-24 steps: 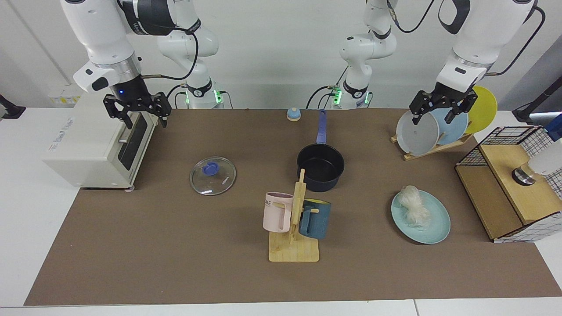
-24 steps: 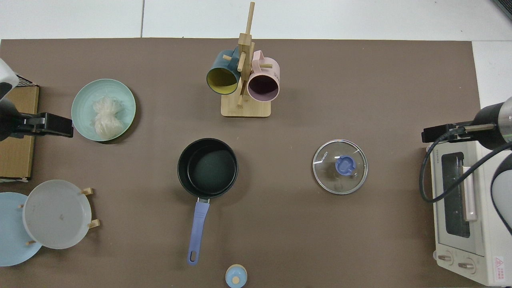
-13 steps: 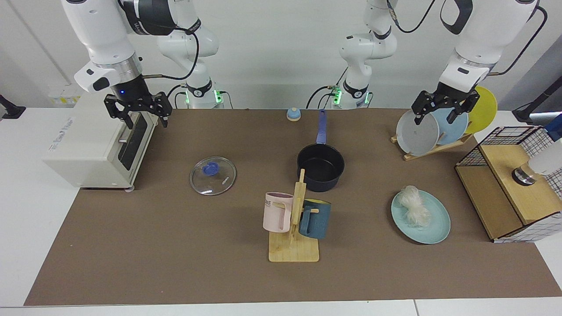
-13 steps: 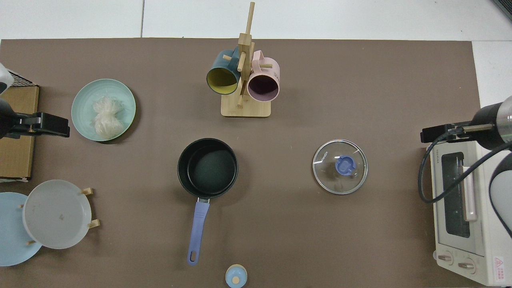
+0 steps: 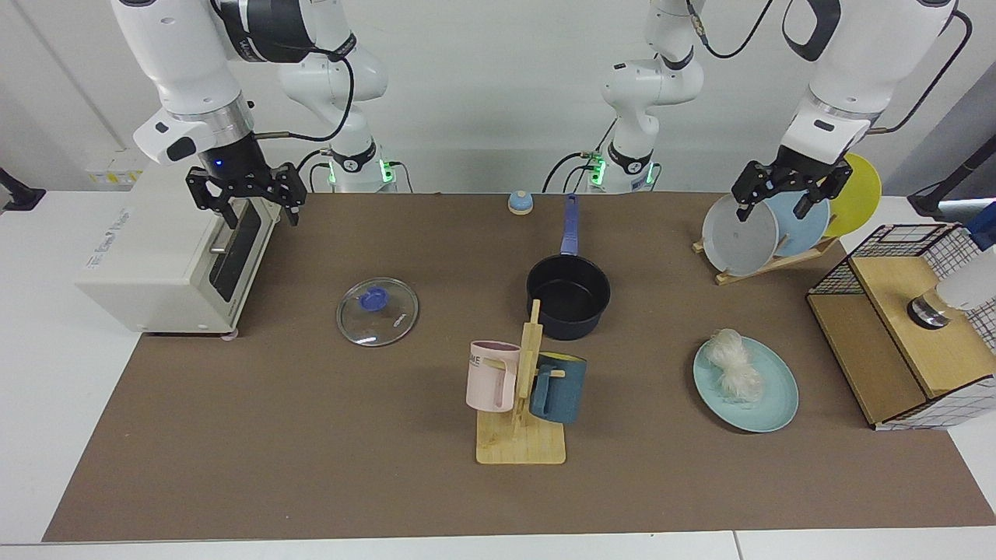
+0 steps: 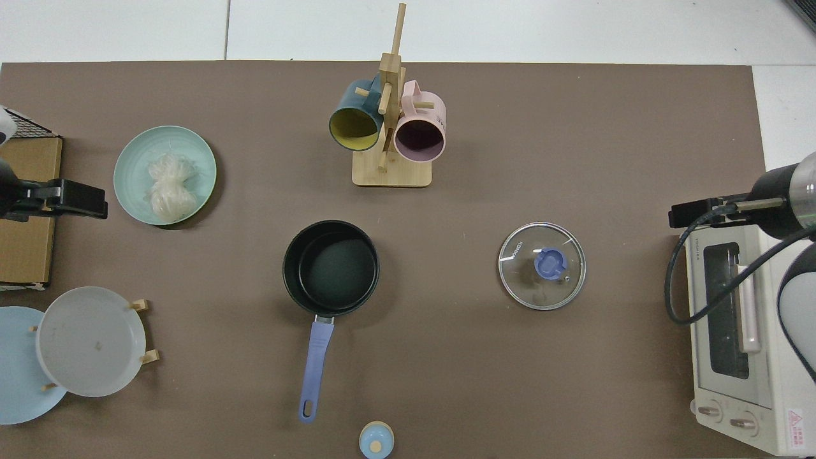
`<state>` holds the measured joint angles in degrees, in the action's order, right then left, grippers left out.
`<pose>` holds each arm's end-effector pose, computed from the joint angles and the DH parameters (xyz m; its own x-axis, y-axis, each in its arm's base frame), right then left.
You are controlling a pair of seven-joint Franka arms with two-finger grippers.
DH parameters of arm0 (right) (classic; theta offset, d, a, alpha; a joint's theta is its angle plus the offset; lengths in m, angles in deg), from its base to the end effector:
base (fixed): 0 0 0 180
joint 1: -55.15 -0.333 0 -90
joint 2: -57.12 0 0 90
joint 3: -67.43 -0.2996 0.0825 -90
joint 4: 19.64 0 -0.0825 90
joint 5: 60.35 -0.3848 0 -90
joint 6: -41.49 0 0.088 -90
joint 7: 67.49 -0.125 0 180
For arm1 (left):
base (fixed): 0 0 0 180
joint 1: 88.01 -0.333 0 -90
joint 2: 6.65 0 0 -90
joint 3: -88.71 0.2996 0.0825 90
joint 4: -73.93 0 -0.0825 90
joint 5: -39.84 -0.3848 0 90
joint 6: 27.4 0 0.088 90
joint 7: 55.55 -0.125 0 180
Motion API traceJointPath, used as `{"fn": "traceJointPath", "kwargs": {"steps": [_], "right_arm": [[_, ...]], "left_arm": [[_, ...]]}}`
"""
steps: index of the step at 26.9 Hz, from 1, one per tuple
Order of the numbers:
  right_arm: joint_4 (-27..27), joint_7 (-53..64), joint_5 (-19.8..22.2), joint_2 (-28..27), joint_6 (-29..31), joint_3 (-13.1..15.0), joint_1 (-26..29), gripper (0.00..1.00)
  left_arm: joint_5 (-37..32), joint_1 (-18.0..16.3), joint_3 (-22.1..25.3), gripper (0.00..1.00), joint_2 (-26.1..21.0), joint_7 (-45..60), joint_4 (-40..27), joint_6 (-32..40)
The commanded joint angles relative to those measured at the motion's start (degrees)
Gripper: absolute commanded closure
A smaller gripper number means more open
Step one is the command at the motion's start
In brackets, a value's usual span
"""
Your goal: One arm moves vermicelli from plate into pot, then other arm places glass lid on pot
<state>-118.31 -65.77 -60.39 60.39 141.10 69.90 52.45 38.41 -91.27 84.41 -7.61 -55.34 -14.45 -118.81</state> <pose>0.5531 0.0018 0.5645 0.9967 0.0338 0.0734 0.0340 -0.9994 -0.0009 0.5637 -0.0068 0.5964 0.9992 -0.0150 0.0362 -0.0142 -0.9996 -0.0236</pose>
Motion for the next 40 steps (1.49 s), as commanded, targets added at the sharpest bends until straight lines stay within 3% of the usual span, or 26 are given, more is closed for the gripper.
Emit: {"fn": "traceJointPath", "kwargs": {"steps": [1,20,34,40], "right_arm": [[-0.39,0.03,-0.49,-0.10,-0.12,-0.53,-0.03,0.00],[-1.44,-0.49,-1.37,-2.30,1.72,-0.53,-0.82,0.00],[-1.44,-0.58,-1.37,-4.32,2.95,-0.53,-2.84,0.00],[-1.53,-0.76,-1.37,-4.41,2.95,-0.53,-3.63,0.00]], "left_arm": [[0.11,0.54,1.23,0.00,0.52,-0.74,-0.65,-0.08],[0.73,-0.25,1.76,0.00,-0.36,1.02,-0.48,-3.42],[4.06,-3.85,1.76,0.00,-2.12,0.32,1.81,-5.62],[4.68,-4.20,1.41,0.00,-6.33,0.23,2.25,-9.48]]}}
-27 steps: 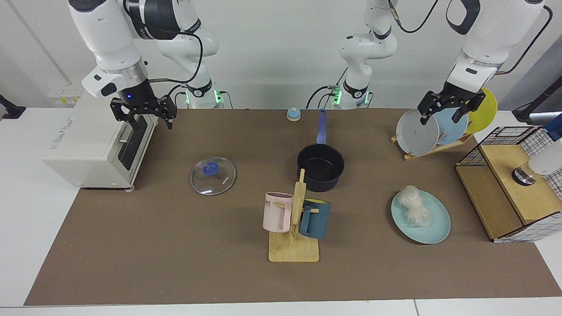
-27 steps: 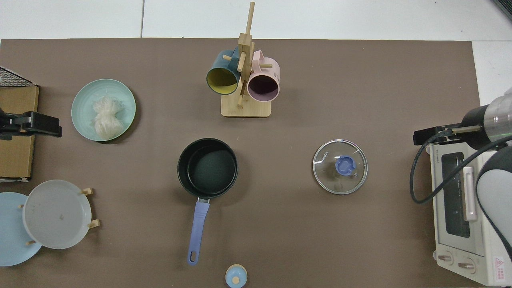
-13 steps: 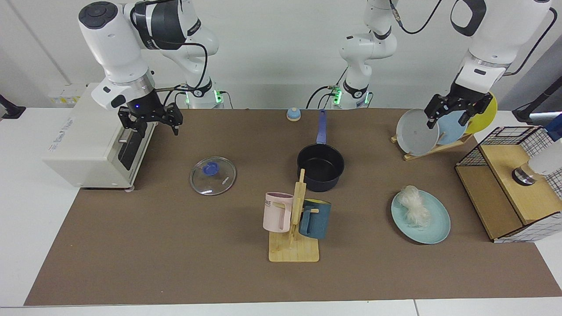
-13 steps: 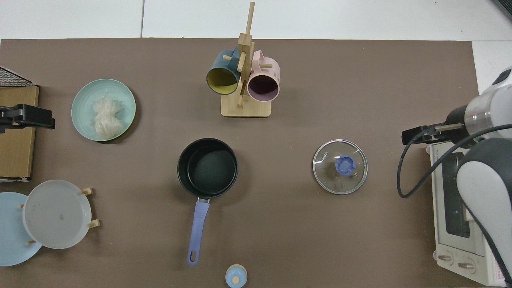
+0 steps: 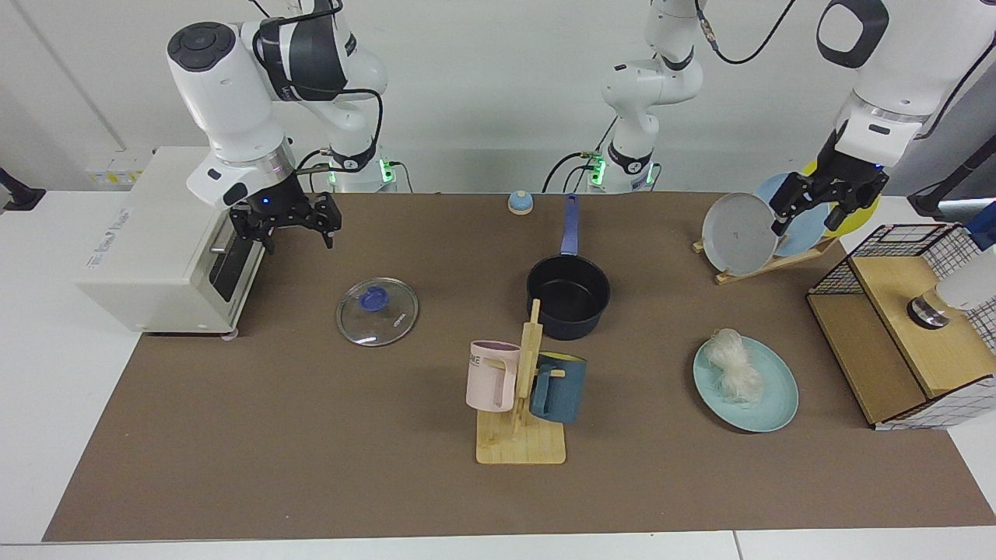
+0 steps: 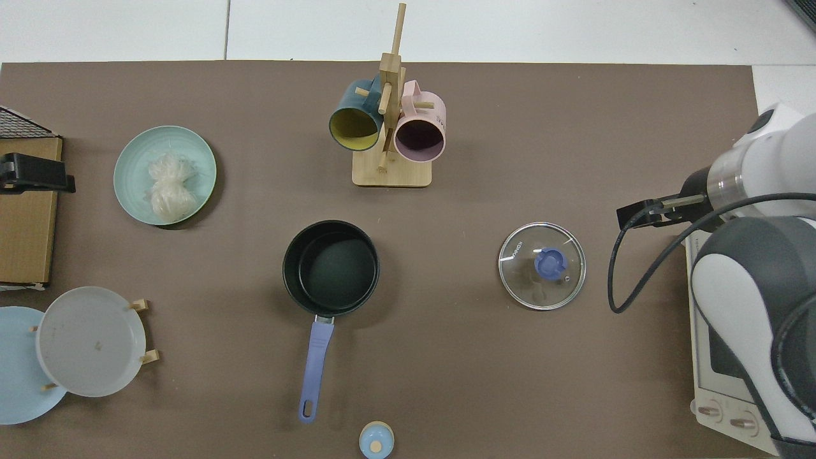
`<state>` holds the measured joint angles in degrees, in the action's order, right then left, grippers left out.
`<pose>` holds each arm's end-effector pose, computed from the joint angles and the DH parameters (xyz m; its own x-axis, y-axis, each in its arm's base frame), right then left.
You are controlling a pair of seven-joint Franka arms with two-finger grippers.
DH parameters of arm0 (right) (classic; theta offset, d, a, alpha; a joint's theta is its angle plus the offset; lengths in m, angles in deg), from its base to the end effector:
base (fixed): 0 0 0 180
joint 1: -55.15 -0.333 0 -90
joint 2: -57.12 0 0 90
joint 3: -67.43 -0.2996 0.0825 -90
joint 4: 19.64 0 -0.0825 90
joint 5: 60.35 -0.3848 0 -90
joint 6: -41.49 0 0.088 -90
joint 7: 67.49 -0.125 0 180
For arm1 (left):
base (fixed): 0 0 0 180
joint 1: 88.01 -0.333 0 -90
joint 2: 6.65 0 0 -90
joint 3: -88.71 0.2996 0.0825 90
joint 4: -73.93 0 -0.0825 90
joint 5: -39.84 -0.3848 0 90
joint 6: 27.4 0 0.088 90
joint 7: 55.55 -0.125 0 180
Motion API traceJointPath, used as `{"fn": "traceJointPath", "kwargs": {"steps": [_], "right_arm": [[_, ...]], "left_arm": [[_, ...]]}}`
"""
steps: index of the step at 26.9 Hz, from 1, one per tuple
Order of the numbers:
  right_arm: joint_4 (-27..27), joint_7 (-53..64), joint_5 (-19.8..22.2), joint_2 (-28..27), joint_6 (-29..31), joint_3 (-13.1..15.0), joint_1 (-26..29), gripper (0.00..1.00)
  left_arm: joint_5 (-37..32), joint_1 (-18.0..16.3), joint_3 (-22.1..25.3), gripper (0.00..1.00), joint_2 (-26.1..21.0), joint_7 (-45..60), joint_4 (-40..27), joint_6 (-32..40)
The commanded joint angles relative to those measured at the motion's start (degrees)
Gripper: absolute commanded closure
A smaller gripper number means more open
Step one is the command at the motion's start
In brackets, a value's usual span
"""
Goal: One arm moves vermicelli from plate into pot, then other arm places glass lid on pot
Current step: 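Grasp the white vermicelli with the left gripper while the right gripper reaches the lid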
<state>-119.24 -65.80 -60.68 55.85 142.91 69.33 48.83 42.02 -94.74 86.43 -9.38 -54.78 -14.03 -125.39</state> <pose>0.5700 0.0448 0.5150 0.9944 0.1053 0.0097 0.1054 -0.9944 -0.0046 0.5841 0.0417 0.5935 0.9873 0.0959 0.1264 0.0913 -0.9950 0.0416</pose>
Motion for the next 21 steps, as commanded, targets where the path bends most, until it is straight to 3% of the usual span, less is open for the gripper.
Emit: {"fn": "traceJointPath", "kwargs": {"steps": [1,5,11,17,21], "right_arm": [[-0.60,-0.64,-1.07,0.13,1.15,0.04,0.17,0.00],[-0.60,-0.72,-1.16,-0.39,1.50,-0.31,0.61,0.00],[-0.60,-2.56,-1.07,-1.18,3.87,-3.12,0.96,0.00],[-0.52,-7.22,-1.07,-3.47,7.38,-8.04,2.10,0.00],[-0.51,-9.25,-0.81,-4.87,9.05,-10.77,2.72,0.00]], "left_arm": [[1.08,-0.82,-0.61,0.00,-5.43,-0.33,2.00,-4.04],[0.81,-0.91,-0.61,0.00,-9.47,-0.24,2.09,-9.13],[0.37,-1.88,-0.61,0.00,-16.42,-0.50,1.92,-18.54],[0.72,-1.97,-0.79,0.00,-23.80,0.11,1.65,-26.36],[1.08,-2.05,-0.88,0.00,-25.92,1.51,0.34,-28.04]]}}
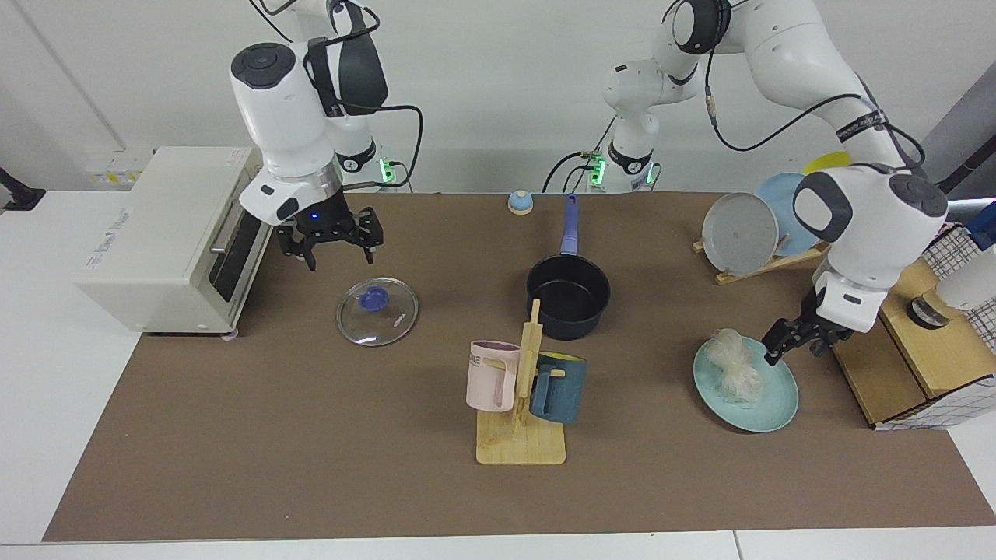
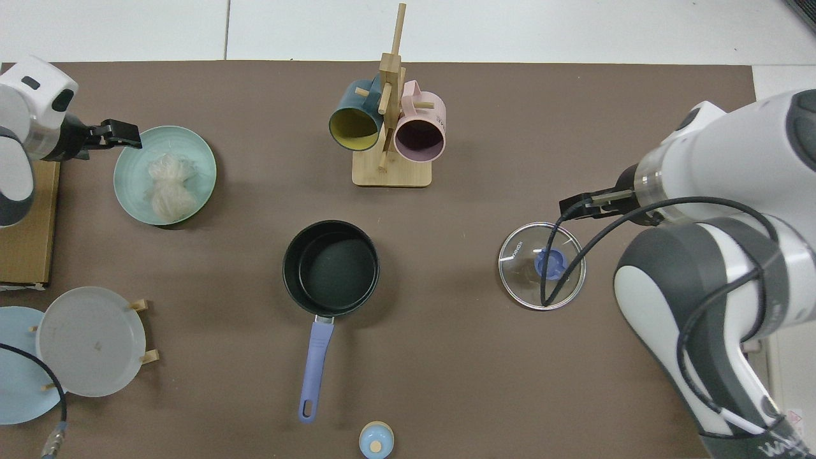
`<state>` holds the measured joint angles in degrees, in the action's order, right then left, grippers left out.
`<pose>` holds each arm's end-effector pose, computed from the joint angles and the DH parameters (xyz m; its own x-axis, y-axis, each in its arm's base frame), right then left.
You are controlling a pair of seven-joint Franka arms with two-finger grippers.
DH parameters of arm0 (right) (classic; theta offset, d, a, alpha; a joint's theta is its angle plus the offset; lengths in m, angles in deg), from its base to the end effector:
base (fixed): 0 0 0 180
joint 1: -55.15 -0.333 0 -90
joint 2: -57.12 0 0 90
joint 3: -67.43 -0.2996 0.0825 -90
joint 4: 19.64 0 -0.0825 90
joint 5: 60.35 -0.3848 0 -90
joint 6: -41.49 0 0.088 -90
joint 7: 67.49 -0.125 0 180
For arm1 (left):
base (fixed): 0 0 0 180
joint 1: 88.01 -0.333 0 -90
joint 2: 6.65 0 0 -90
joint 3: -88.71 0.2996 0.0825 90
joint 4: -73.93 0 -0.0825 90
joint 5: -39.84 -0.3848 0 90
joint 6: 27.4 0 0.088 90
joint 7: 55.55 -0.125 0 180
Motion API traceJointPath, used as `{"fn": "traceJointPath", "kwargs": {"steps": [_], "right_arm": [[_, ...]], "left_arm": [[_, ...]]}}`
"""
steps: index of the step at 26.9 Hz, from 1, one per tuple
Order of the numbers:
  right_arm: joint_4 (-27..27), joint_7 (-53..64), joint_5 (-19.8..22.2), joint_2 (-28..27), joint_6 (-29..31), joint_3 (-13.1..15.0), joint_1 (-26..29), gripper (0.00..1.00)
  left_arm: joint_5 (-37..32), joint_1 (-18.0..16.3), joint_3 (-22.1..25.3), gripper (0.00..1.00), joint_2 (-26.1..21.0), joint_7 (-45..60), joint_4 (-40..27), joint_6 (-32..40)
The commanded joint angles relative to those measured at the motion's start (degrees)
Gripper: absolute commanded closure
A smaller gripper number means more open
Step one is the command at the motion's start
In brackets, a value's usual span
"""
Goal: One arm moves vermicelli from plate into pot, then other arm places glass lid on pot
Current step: 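Grasp the white vermicelli with the left gripper while the right gripper reaches the lid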
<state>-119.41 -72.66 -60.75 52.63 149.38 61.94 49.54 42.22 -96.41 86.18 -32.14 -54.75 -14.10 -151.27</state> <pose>0.5837 0.1138 0.4914 0.9930 0.1001 0.0621 0.1015 -0.9946 -0.0199 0.6944 0.0731 0.3832 0.9732 0.1450 0.1783 0.1364 -0.9889 0.0596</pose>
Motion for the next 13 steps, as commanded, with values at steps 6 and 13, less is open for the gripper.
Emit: {"fn": "traceJointPath", "kwargs": {"steps": [6,13], "right_arm": [[-3.32,-2.22,0.05,-5.61,6.62,-3.73,1.65,0.00],[-9.65,-1.96,0.31,-5.17,9.35,-3.65,2.44,0.00]], "left_arm": [[0.96,0.23,-1.24,0.00,-3.78,4.65,-3.54,-5.76],[0.87,0.23,-1.42,0.00,-3.26,4.21,-7.23,-6.56]]}}
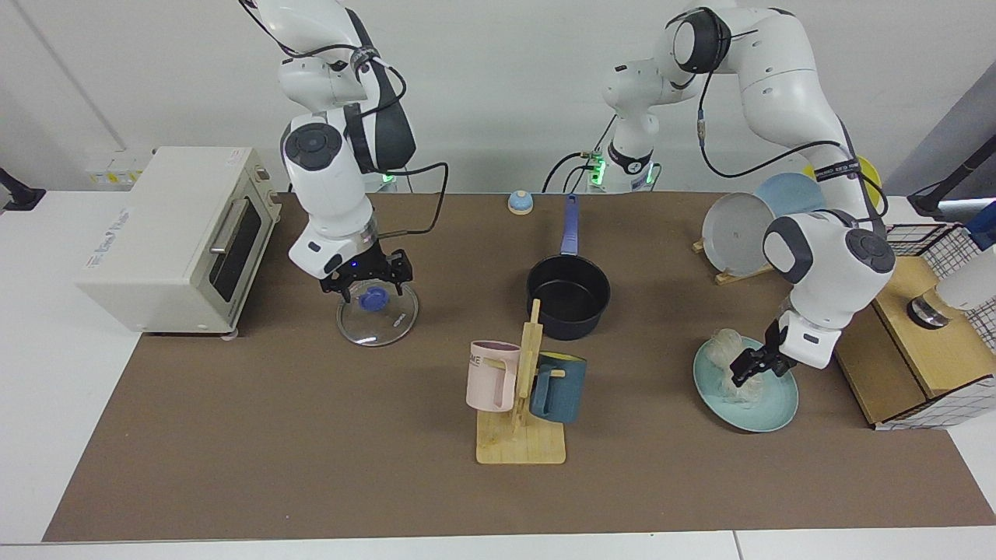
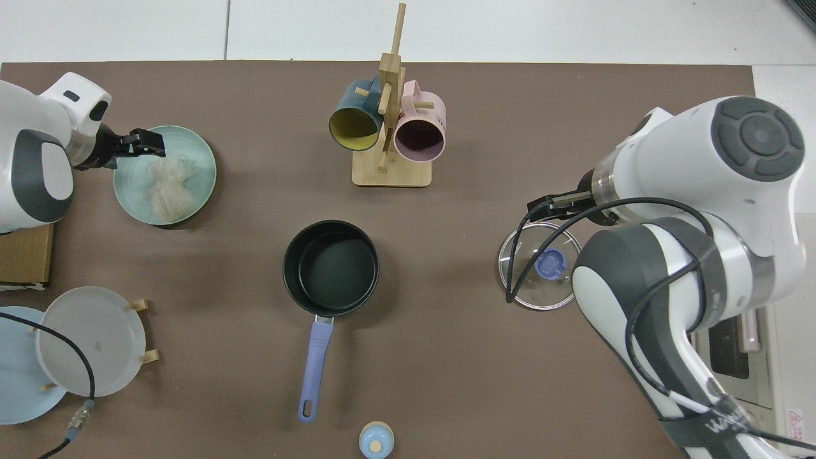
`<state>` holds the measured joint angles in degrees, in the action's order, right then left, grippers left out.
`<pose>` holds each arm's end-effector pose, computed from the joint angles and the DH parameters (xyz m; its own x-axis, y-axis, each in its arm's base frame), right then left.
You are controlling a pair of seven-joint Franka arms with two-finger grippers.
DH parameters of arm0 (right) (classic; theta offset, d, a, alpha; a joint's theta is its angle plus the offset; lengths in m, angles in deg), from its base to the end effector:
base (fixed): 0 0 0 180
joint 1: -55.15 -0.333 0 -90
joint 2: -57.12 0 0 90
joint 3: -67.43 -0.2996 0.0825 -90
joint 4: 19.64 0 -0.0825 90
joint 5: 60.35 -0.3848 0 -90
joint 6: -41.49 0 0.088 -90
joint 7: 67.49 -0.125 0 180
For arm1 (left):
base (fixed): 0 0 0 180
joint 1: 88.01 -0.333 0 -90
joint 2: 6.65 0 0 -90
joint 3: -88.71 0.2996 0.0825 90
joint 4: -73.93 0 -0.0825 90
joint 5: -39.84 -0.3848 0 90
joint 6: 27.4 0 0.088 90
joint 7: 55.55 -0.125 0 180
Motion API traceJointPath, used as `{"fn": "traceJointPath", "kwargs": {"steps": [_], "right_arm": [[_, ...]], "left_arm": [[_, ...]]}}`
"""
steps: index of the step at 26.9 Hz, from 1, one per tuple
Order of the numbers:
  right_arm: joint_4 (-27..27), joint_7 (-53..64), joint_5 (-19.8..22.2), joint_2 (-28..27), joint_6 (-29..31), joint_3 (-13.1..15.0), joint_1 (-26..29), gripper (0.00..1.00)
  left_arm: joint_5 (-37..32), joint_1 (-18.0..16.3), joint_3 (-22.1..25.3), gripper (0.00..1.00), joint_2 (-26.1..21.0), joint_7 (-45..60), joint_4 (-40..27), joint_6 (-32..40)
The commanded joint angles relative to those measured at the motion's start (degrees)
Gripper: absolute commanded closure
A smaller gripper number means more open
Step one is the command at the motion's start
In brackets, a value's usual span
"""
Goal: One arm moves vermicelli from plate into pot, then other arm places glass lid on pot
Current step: 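Grasp the white vermicelli with the left gripper while the right gripper reaches the lid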
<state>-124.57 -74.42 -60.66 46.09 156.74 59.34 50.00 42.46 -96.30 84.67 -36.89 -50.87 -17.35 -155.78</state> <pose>0.5912 0.1363 0.3921 0.9943 0.1054 -0.0143 0.1049 -0.9940 -0.0303 0.6935 0.0553 0.3067 0.9741 0.1960 0.1124 0.1873 -0.9787 0.0839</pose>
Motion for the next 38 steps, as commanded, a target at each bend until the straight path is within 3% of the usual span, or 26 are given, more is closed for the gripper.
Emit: {"fn": "traceJointPath", "kwargs": {"steps": [1,5,7,8,9,10,11,16,20,26,32,38], "right_arm": [[-5.19,-0.11,0.23,1.45,2.00,-1.05,2.07,0.00],[-7.65,-0.02,0.58,1.45,2.61,-1.05,2.95,0.00],[-10.02,0.07,0.84,1.80,4.80,-1.05,3.30,0.00],[-11.42,0.16,0.93,1.98,6.20,-1.05,3.30,0.00],[-12.31,0.24,0.93,2.07,7.26,-1.05,3.22,0.00],[-13.27,0.25,0.93,2.07,8.23,-1.05,3.22,0.00],[-14.15,0.25,0.93,1.98,9.37,-1.05,3.13,0.00],[-16.27,0.33,1.19,1.89,11.31,-1.05,2.69,0.00],[-17.33,-0.10,6.01,1.89,11.66,-1.14,2.16,0.00],[-18.47,-0.37,6.91,1.72,12.28,-1.14,1.81,0.00],[-18.91,-0.46,6.91,1.37,13.25,-1.14,0.84,0.00],[-18.91,-0.37,6.91,0.58,13.33,-1.23,1.02,0.00]], "left_arm": [[0.63,0.12,0.09,0.00,1.76,-0.02,-4.68,-1.96],[0.63,0.12,-0.17,0.00,2.46,0.15,-6.71,-2.92],[0.63,0.12,-0.53,0.10,2.29,0.41,-6.45,-3.28],[0.63,0.12,-0.61,0.25,2.37,0.50,-6.62,-3.37],[0.63,0.12,-0.62,0.46,2.38,0.50,-6.71,-3.37],[0.63,0.12,-0.62,0.79,2.38,0.59,-6.71,-3.11],[0.63,0.12,-0.62,1.00,2.38,0.59,-6.63,-3.02],[0.45,-0.14,-0.70,1.00,1.32,0.76,-1.98,1.97],[0.45,1.00,-0.79,1.00,0.70,2.52,3.04,7.00],[0.72,1.87,-1.40,1.00,7.28,6.03,3.13,13.23],[0.63,2.32,-7.46,1.00,14.85,16.13,2.34,23.16],[0.72,2.32,-16.16,1.00,19.07,26.24,-0.90,24.58]]}}
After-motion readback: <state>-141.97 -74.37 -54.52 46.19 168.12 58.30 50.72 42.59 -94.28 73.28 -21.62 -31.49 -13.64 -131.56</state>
